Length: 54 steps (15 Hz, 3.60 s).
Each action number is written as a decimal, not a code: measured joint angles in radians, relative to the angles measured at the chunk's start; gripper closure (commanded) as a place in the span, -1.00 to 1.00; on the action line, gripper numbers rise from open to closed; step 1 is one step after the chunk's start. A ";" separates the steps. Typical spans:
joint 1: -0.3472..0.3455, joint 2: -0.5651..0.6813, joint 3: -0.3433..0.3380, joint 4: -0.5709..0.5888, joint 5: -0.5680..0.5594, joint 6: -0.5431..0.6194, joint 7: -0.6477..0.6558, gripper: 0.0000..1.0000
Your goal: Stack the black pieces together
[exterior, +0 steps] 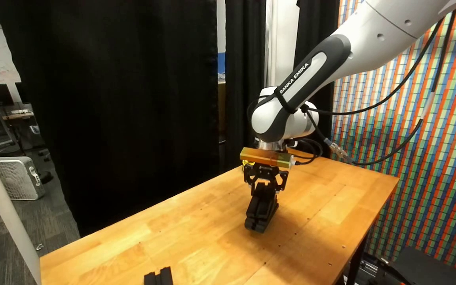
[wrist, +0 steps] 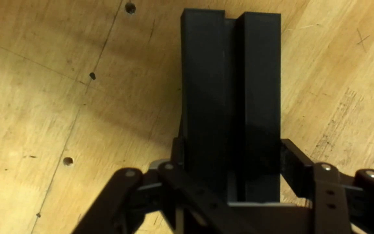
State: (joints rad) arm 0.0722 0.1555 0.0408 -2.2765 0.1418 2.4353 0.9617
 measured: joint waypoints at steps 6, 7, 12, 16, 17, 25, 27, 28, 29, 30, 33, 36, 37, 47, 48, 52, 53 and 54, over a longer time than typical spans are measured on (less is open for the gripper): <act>-0.009 0.027 -0.008 0.003 0.043 0.016 -0.048 0.06; -0.011 0.030 -0.010 0.003 0.053 0.022 -0.057 0.06; -0.020 0.033 -0.018 0.004 0.101 0.035 -0.099 0.06; -0.021 0.037 -0.019 0.004 0.125 0.041 -0.120 0.06; -0.021 0.039 -0.019 0.004 0.127 0.043 -0.122 0.06; -0.021 0.055 -0.019 0.004 0.152 0.046 -0.137 0.06; -0.021 0.057 -0.019 0.004 0.160 0.047 -0.143 0.06; -0.021 0.058 -0.019 0.004 0.163 0.047 -0.146 0.06; -0.021 0.058 -0.019 0.004 0.164 0.047 -0.148 0.06; -0.022 0.058 -0.019 0.004 0.165 0.047 -0.149 0.06; -0.022 0.058 -0.019 0.004 0.168 0.047 -0.153 -0.87; -0.023 0.059 -0.020 0.004 0.172 0.047 -0.153 -0.99; -0.023 0.059 -0.020 0.004 0.176 0.047 -0.153 -1.00; -0.009 0.028 -0.020 -0.006 0.156 0.047 -0.111 -1.00; 0.001 0.009 -0.020 -0.015 0.137 0.046 -0.079 -1.00; 0.051 -0.085 0.008 -0.068 0.047 0.032 0.012 -1.00; 0.064 -0.106 0.026 -0.081 0.025 0.027 0.020 -1.00; 0.079 -0.123 0.048 -0.093 0.004 0.025 0.021 -1.00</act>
State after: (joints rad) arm 0.1512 0.0321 0.0888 -2.3696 0.1459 2.4602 0.9828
